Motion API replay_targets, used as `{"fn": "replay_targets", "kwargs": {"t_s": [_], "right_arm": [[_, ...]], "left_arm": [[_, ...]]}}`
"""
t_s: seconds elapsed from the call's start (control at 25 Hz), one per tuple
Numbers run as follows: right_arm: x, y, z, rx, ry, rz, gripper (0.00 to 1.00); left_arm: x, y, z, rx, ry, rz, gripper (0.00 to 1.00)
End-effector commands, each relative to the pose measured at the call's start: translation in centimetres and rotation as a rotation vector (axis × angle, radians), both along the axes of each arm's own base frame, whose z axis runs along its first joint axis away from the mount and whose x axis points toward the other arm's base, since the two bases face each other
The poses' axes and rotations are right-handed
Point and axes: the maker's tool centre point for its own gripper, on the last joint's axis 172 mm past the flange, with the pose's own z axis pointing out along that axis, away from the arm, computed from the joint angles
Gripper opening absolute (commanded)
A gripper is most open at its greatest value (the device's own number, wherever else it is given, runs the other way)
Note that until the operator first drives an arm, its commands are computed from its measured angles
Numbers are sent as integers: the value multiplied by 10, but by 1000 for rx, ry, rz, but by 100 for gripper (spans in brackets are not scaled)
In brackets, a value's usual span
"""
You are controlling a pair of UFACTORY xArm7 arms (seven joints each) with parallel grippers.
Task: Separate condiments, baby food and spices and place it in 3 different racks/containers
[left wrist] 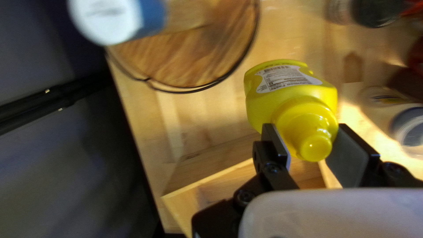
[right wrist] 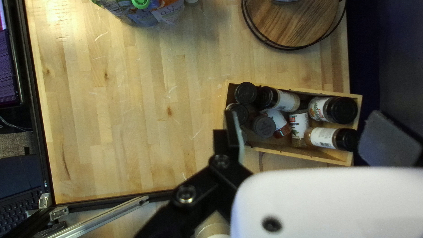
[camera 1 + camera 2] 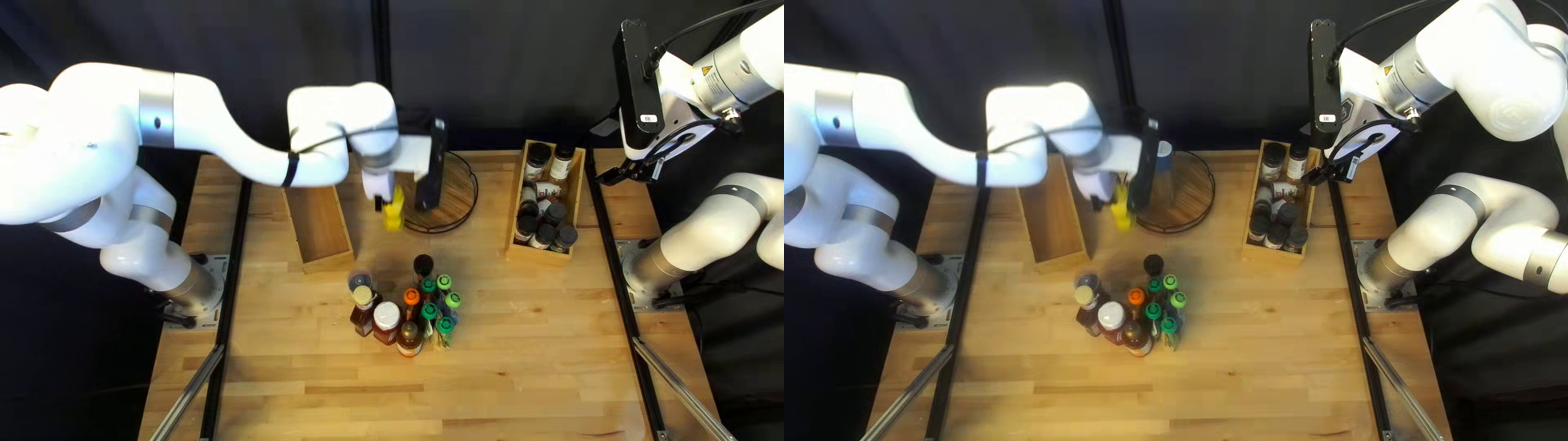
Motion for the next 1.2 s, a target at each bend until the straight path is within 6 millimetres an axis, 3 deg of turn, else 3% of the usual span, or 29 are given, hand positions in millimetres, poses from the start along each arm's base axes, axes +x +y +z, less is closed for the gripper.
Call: {"fn": "replay_targets", "kwargs": {"t_s": [0.04,0.16,0.36,1.0,1.04,1.12,1.16,1.2], "right_arm": [[0,0,0,0,0,0,100],[0,0,0,0,0,0,100],[0,0,0,0,0,0,100],[0,0,0,0,0,0,100],[0,0,0,0,0,0,100],[0,0,0,0,0,0,100],[0,0,0,0,0,0,100],[0,0,0,0,0,0,100]], "left_arm": [[5,38,-12,1,-5,32,0],[7,59,-20,-4,-8,44,0],[15,71,-33,-22,-12,48,0],[26,69,-65,-42,-6,49,0],[25,69,-65,-42,-6,50,11],[24,67,-65,-40,-2,51,77],[24,66,-65,-39,0,51,96],[24,64,-65,-38,3,49,100]]}}
